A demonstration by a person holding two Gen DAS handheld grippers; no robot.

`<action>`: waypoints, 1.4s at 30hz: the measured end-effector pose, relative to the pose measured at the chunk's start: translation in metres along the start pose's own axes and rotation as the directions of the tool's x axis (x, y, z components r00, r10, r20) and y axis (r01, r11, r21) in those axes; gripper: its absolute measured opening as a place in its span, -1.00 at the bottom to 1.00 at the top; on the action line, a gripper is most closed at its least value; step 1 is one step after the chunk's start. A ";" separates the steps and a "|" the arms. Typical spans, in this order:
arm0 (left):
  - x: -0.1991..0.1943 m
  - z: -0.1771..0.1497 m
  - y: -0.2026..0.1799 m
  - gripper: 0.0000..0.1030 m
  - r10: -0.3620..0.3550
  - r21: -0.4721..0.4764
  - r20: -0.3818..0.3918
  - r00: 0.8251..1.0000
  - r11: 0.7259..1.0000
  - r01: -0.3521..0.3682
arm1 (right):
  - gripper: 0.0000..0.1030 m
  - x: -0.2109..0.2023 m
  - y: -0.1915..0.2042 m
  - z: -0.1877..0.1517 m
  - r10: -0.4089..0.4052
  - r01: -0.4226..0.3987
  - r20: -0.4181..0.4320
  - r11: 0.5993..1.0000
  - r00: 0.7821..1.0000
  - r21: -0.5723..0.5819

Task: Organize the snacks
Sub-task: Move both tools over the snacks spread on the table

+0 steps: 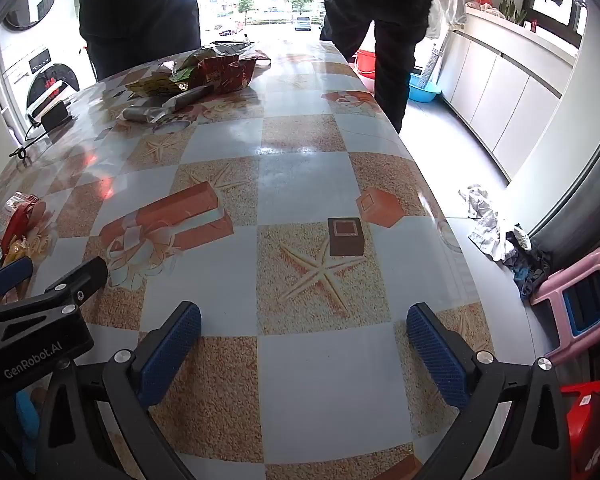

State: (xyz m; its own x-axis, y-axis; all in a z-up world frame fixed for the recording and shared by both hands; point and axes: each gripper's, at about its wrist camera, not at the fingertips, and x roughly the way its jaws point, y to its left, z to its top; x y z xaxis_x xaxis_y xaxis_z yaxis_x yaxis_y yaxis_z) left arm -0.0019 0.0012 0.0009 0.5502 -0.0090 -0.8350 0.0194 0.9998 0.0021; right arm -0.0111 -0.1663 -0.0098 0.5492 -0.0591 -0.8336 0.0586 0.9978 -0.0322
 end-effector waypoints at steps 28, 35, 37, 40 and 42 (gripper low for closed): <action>-0.061 -0.076 0.155 1.00 -0.020 -0.085 -0.040 0.999 0.996 0.016 | 1.00 -0.006 0.008 0.002 0.020 -0.018 -0.086 1.000 0.996 0.019; -0.069 -0.076 0.157 1.00 -0.001 -0.100 -0.041 0.999 0.995 -0.003 | 1.00 -0.031 0.101 -0.006 0.384 -0.381 -0.193 0.923 0.903 0.053; -0.069 -0.079 0.159 1.00 -0.007 -0.111 -0.046 0.999 0.994 0.002 | 1.00 -0.033 0.128 -0.007 0.400 -0.406 -0.205 0.914 0.893 0.015; -0.065 -0.090 0.164 0.99 -0.034 -0.144 -0.049 0.998 0.989 0.026 | 1.00 -0.033 0.163 -0.007 0.367 -0.383 -0.206 0.923 0.907 -0.043; -0.065 -0.092 0.163 0.99 -0.036 -0.164 -0.027 0.999 0.986 0.031 | 1.00 -0.030 0.176 -0.010 0.296 -0.323 -0.193 0.938 0.935 -0.123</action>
State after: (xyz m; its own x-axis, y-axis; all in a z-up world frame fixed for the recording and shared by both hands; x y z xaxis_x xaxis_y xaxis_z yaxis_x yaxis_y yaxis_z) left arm -0.1118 0.1667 0.0047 0.5265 -0.0442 -0.8490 -0.1011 0.9883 -0.1142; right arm -0.0255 0.0118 0.0047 0.3704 0.2462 -0.8957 -0.2251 0.9593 0.1706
